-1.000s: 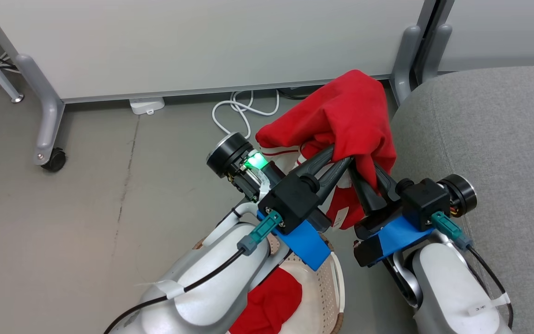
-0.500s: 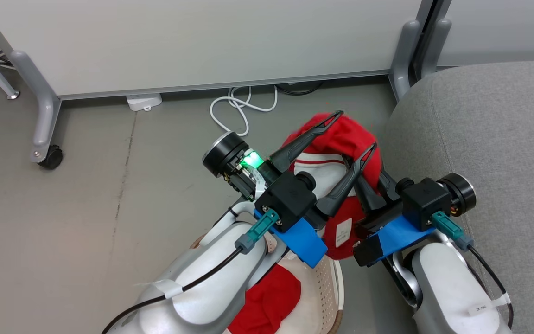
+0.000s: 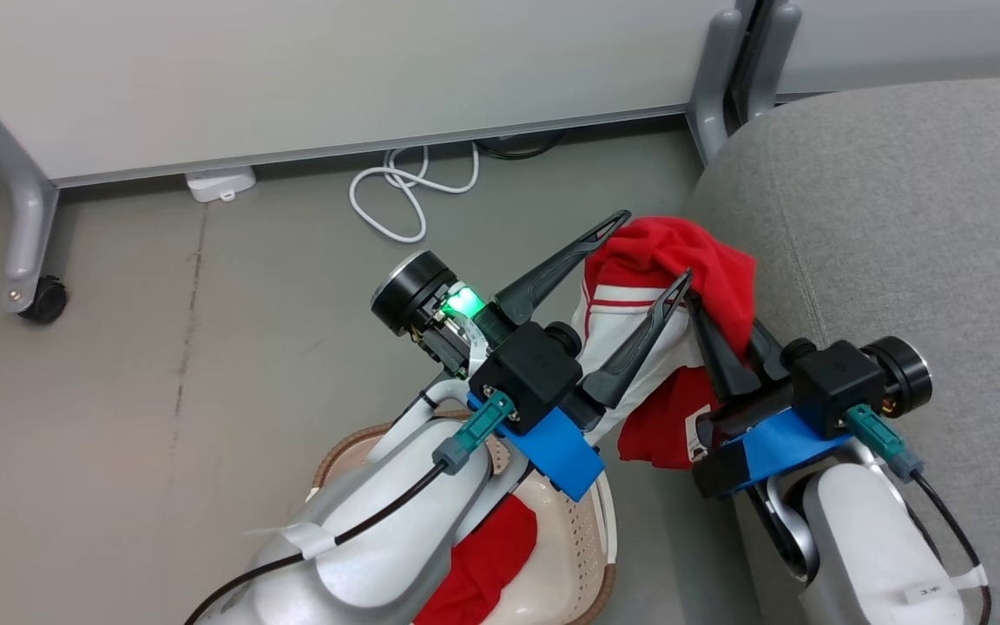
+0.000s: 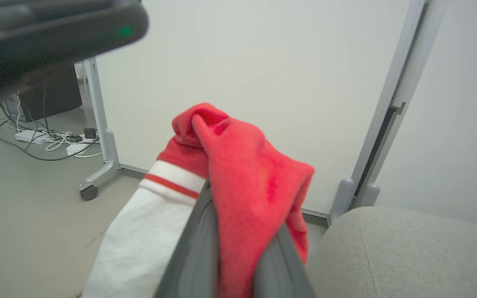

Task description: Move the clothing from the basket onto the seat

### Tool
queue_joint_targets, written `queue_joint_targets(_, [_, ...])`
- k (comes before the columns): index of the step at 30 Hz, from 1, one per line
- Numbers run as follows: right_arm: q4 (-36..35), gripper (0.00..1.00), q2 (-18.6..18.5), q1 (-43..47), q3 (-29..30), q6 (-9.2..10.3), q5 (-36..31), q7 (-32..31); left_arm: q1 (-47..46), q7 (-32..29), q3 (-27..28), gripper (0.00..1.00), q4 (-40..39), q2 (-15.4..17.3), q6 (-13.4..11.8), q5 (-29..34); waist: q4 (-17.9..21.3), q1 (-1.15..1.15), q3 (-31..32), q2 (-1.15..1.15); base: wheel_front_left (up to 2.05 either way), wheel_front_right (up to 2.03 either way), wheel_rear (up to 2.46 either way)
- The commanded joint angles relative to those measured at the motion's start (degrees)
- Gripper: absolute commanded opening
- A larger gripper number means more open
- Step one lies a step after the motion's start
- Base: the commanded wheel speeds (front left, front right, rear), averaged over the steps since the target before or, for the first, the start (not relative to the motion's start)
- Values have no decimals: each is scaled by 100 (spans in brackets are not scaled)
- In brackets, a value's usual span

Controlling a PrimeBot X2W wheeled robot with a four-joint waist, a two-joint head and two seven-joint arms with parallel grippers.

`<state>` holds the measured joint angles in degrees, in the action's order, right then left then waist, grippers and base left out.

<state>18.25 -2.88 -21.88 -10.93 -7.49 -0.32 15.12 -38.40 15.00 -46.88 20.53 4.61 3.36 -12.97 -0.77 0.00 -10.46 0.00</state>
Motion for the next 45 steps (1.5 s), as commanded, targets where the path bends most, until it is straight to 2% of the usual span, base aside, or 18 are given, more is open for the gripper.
queue_joint_targets(1, [-63, 0, -2, 56, 53, -1, -13, 6, 45, 28, 10, 100, 25, 31, 2, -3, 56, 0, -8, 0, 0, 0, 0])
queue_joint_targets(27, [-967, 0, -12, 565, 1496, -1, -285, 6, -23, 28, -359, 100, 364, 102, 162, 27, 1545, 0, -353, 0, 0, 0, 0])
queue_joint_targets(38, [-1241, 0, -25, 792, 1862, -1, -225, 6, -59, 28, -442, 100, 521, 149, 185, -24, 1718, 0, -404, 0, 0, 0, 0])
queue_joint_targets(45, [-1460, 0, -95, 449, 1894, -1, -210, 6, -108, 28, -451, 100, 538, 156, 170, -62, 1686, 0, -470, 0, 0, 0, 0])
